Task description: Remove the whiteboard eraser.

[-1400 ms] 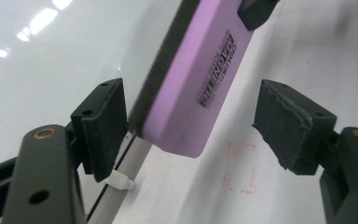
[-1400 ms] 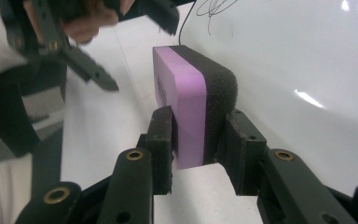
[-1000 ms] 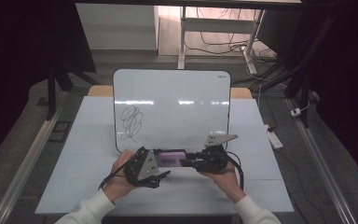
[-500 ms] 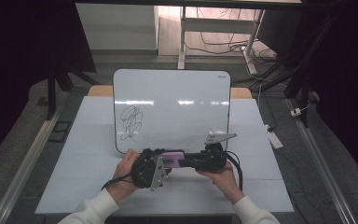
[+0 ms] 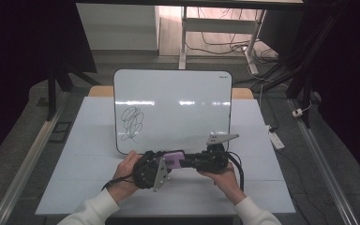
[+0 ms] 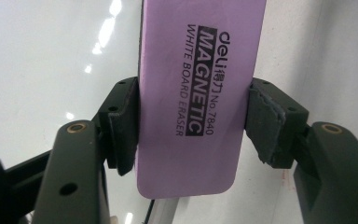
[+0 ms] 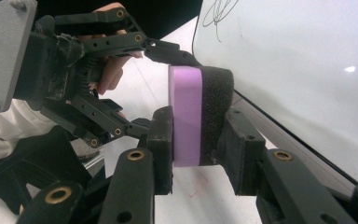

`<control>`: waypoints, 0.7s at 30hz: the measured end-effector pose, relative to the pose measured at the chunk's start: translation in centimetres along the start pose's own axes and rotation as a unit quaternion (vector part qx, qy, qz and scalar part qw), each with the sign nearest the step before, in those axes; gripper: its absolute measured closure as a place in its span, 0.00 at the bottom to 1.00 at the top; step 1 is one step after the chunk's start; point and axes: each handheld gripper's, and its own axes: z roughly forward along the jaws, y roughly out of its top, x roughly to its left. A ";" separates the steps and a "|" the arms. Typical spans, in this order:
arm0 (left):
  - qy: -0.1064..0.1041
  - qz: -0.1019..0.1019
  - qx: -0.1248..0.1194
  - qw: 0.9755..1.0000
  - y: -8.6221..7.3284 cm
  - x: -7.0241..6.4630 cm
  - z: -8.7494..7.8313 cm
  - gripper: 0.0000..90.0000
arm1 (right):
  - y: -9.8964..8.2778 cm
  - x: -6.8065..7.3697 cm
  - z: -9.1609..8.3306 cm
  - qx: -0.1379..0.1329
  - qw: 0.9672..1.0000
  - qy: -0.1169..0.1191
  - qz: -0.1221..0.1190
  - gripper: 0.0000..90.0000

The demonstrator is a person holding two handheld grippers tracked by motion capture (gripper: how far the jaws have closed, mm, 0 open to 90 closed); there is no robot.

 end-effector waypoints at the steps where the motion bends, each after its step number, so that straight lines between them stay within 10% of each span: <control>1: 0.000 -0.001 0.000 1.000 0.0 0.0 0.0 0.44 | 0.0 0.0 0.0 -0.002 1.000 0.001 -0.001 0.73; 21: -0.005 -0.073 -0.011 0.997 -1.1 2.2 -1.4 0.44 | -0.1 0.4 -2.9 -0.079 0.994 -0.057 -0.054 0.43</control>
